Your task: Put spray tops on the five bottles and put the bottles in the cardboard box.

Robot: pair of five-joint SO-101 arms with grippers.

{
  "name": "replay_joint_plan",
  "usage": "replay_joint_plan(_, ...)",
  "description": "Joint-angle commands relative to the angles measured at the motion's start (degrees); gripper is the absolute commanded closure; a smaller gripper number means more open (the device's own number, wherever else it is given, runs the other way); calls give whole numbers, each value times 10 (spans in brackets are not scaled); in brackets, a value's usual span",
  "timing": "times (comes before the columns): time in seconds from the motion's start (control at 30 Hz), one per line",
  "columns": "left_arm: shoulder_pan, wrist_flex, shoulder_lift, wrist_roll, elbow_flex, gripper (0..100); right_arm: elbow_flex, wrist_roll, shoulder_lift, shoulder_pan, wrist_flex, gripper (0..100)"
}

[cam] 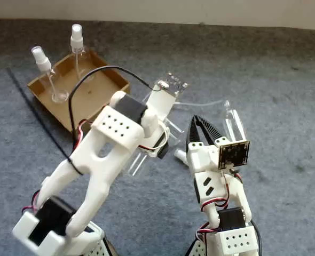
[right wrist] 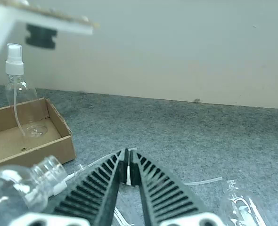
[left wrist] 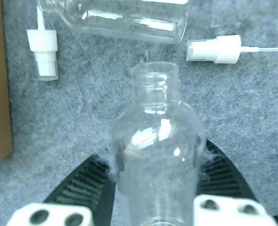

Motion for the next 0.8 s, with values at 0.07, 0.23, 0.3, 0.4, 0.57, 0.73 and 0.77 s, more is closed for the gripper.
replay_joint_plan(0.07, -12, -2, -116, -61, 61, 912, 82, -5, -7, 4, 1, 993)
replay_joint_plan(0.23, -77, -103, -170, -76, 167, 912, 82, -5, -7, 4, 1, 993)
replay_joint_plan(0.3, -109, -156, -190, -76, 208, 912, 82, -5, -7, 4, 1, 993)
replay_joint_plan(0.4, -142, -213, -216, -76, 264, 912, 82, -5, -7, 4, 0, 993)
replay_joint_plan(0.57, -145, -269, -249, -74, 352, 909, 82, -5, -7, 4, 0, 993)
replay_joint_plan(0.73, -149, -369, -282, -73, 427, 912, 82, -4, -7, 4, 3, 993)
replay_joint_plan(0.77, -147, -382, -288, -73, 438, 912, 82, -4, -7, 4, 3, 993)
